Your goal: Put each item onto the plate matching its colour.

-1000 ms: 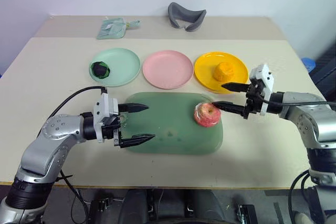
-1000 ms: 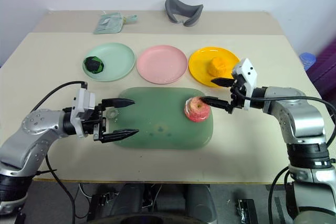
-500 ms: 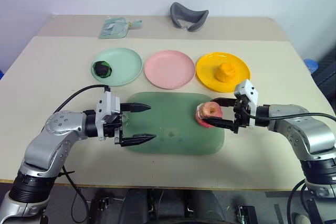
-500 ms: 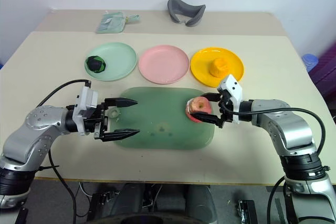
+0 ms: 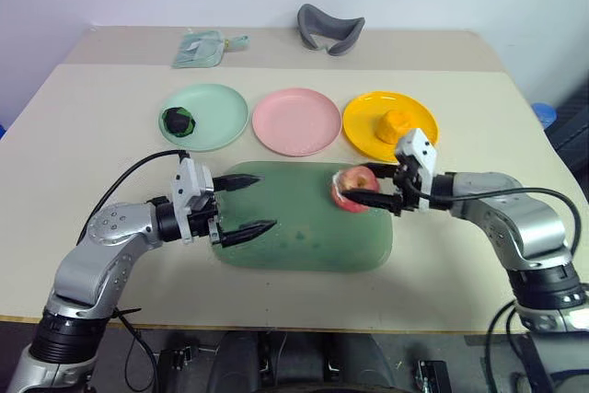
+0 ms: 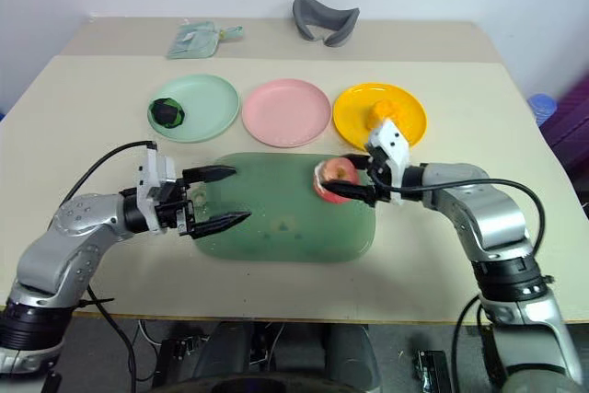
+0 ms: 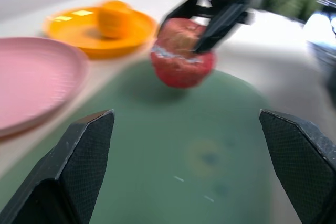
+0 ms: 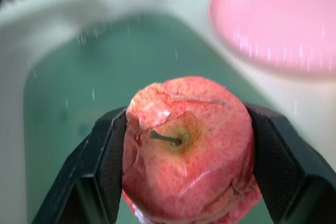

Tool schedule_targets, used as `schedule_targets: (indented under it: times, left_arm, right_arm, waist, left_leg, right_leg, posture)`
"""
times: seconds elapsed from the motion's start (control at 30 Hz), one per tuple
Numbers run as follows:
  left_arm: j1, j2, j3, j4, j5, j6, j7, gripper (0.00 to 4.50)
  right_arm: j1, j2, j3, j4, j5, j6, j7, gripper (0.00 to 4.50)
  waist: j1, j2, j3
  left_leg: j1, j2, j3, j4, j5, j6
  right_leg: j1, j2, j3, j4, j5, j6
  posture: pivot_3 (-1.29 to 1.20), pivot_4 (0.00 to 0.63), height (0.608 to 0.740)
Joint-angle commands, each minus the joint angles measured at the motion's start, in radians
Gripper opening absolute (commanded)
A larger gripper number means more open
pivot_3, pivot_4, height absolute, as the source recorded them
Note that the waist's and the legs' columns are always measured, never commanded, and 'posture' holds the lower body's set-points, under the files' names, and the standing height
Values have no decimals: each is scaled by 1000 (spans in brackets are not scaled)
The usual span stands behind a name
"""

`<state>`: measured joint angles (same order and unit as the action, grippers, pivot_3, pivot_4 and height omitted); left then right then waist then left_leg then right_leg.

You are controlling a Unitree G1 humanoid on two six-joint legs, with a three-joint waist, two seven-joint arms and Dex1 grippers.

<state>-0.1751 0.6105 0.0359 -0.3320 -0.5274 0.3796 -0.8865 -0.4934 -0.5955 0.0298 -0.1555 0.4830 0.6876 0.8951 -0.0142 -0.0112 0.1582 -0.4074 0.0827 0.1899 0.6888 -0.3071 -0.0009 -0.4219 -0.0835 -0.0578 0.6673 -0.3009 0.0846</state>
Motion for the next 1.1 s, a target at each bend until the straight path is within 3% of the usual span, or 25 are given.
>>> schedule_targets:
  times: [0.03, 0.2, 0.43, 0.57, 0.63, 0.83, 0.97, 1.1]
  left_arm:
    - [-29, -59, 22, 3, 71, 6, 168, 4500]
    - [-64, -187, -10, -5, 156, 52, 383, 4500]
    - [-100, -270, -49, -42, 222, 82, 497, 4500]
    - [-72, -261, -42, -81, 221, 97, 503, 4500]
    - [-56, -254, -32, -100, 217, 105, 504, 4500]
    - [-21, -236, -20, -136, 206, 120, 490, 4500]
    - [3, -183, 6, -137, 169, 125, 420, 4500]
    - [10, -106, 35, -115, 104, 118, 295, 4500]
  right_arm:
    - [-100, 93, 6, 48, -38, -77, -87, 2678]
    - [-258, 245, 47, 372, -167, -294, -157, 2678]
    - [-479, 367, 34, 912, -280, -627, -197, 2678]
    - [-570, 400, 15, 1120, -308, -739, -193, 4456]
    - [-588, 406, 6, 1152, -317, -772, -198, 4489]
    - [-508, 356, -27, 959, -287, -765, -140, 4489]
    - [-242, 238, -55, 451, -181, -595, -55, 4489]
    - [18, 81, -79, 77, -79, -365, -16, 4489]
  waist:
    - [1, 0, 0]
    - [4, 0, 0]
    - [-7, 0, 0]
    - [-15, 0, 0]
    - [-18, 0, 0]
    - [-21, 0, 0]
    - [-7, 0, 0]
    - [2, 0, 0]
  left_leg:
    - [0, 0, 0, 0, 0, 0]
    - [-1, 0, 1, 2, 0, 0]
    - [-1, 0, 2, 2, 0, 0]
    - [-1, 1, 2, 2, 0, 0]
    - [-1, 1, 2, 1, 0, 0]
    - [-1, 1, 0, 1, 0, 0]
    - [-1, 1, -1, 1, 0, 0]
    - [-1, 0, -1, 0, 0, 0]
  right_leg:
    - [0, 0, 0, 0, 0, 0]
    - [1, 0, -1, 0, 0, 0]
    - [1, 1, -1, 1, 0, 0]
    - [0, 1, -1, 1, 0, 0]
    - [0, 0, -1, 1, 0, 0]
    - [0, 0, -1, 1, 0, 0]
    - [0, 0, -1, 1, 0, 0]
    - [0, -1, -1, 0, 0, 0]
  posture:
    - [0, 150, 740]
    - [0, 150, 740]
    - [0, 150, 740]
    - [0, 150, 740]
    - [0, 150, 740]
    - [0, 150, 740]
    - [0, 150, 740]
    - [0, 150, 740]
